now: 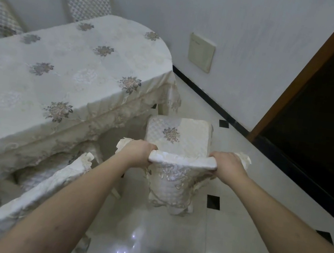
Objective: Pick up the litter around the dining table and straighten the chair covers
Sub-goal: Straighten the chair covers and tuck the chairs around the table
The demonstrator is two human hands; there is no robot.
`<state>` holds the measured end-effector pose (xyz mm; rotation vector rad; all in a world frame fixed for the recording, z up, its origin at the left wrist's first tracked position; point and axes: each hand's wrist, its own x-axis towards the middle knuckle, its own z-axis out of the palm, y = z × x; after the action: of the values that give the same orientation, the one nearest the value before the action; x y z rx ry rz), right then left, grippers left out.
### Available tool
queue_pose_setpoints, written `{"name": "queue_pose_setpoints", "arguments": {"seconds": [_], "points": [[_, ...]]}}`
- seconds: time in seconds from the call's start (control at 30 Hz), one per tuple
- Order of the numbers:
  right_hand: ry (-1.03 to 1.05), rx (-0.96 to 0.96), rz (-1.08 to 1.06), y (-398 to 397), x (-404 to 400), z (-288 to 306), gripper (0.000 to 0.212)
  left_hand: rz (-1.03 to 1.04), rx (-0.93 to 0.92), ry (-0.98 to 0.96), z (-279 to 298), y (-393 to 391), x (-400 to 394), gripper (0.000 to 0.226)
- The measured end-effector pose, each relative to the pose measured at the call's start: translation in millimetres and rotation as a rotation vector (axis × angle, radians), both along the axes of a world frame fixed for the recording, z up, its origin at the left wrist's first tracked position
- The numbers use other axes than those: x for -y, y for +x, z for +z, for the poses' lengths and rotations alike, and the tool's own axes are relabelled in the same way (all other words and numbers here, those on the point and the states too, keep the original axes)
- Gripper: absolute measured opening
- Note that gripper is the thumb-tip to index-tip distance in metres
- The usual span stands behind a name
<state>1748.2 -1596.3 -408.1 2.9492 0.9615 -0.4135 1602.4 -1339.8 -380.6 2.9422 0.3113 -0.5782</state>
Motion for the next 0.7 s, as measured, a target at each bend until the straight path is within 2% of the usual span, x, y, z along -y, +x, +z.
{"name": "queue_pose_setpoints", "arguments": {"seconds": [0.17, 0.4, 0.57, 0.7], "points": [[0.04, 0.05, 0.048, -3, 5, 3, 0.03, 0.037, 0.035, 0.007, -2, -4, 5, 0.024], [-0.056, 0.029, 0.042, -10, 1, 17, 0.028, 0.079, 0.041, 0.019, 8, -9, 14, 0.02], [-0.125, -0.045, -0.004, -19, 3, 19, 0.029, 0.084, -0.012, 0.147, 23, -21, 29, 0.02], [-0.1, -0.075, 0.047, -31, 13, 16, 0.022, 0.103, -0.045, 0.178, 26, -41, 42, 0.023]]}}
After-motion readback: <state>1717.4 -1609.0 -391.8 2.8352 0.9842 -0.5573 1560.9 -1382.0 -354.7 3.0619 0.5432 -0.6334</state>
